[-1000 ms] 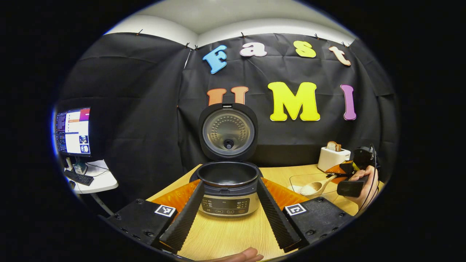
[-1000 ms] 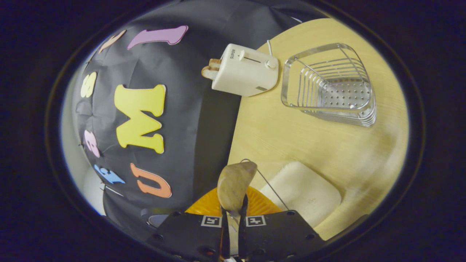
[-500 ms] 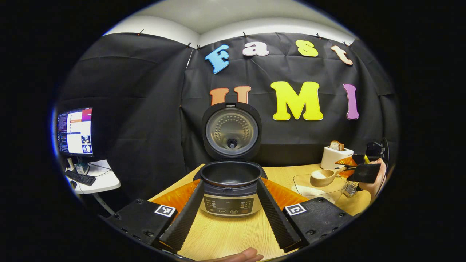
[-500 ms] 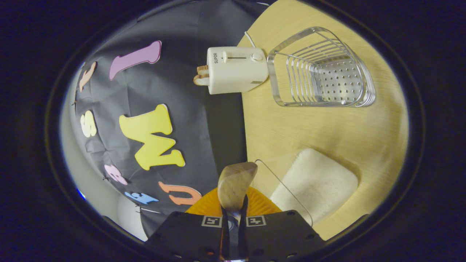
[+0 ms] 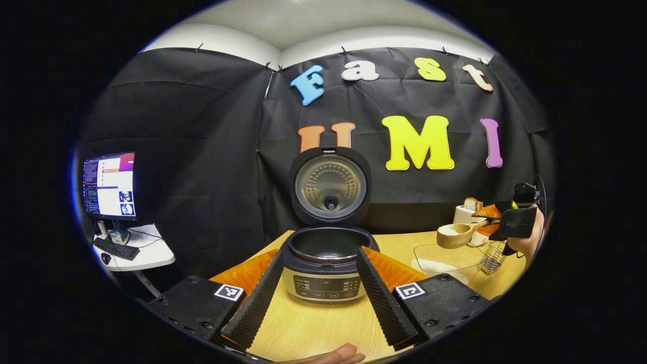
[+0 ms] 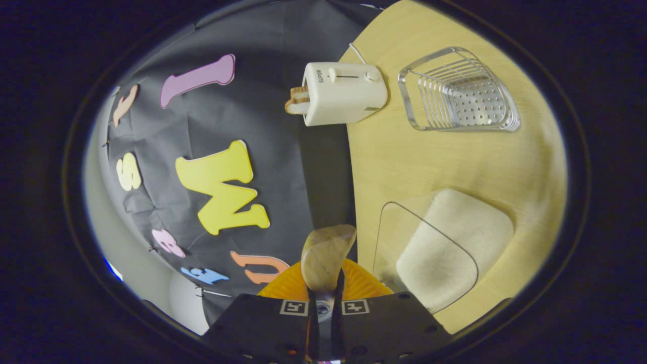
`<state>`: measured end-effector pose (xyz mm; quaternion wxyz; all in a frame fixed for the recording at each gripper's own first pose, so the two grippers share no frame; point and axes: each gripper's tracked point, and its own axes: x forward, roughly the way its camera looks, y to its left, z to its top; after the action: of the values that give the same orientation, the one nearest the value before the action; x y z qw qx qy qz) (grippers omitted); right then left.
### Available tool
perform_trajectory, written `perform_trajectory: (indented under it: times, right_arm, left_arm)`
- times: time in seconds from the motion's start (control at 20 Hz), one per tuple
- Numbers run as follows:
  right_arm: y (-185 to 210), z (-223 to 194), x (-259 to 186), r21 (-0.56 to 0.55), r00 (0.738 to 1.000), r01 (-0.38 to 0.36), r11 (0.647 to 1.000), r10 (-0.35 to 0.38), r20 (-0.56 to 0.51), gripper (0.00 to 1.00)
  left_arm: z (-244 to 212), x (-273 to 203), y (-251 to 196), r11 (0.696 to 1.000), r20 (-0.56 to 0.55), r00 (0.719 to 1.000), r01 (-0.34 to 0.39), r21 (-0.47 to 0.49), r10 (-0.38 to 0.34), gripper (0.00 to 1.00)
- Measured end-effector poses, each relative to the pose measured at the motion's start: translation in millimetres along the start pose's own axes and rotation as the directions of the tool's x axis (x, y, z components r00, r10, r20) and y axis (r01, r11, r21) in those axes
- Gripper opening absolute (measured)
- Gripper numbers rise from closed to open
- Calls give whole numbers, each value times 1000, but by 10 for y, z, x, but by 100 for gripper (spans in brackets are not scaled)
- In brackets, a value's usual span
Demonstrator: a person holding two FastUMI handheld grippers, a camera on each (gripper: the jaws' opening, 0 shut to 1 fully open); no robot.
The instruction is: Close the left gripper, press the button to open the rice cooker; take a wooden spoon from the chopstick holder with the right hand, scoop a spoonful of rice and pour it into the rice cooker, then put the wooden spoon back into the chopstick holder.
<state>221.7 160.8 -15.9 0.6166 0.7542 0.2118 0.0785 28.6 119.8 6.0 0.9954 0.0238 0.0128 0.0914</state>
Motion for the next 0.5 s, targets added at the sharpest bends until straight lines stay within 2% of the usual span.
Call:
perform_trajectory:
  times: [0.1, 0.5]
  right_arm:
    - [30, -152, 62, 12, 1000, -7, 1000, 7, -16, 9]
    - [-49, -740, 400, -9, 997, 39, 999, -40, -69, 9]
  left_arm:
    - [33, -27, 40, 1000, 11, 1000, -4, 4, 4, 93]
    - [34, -62, 284, 1000, 13, 1000, -7, 6, 7, 93]
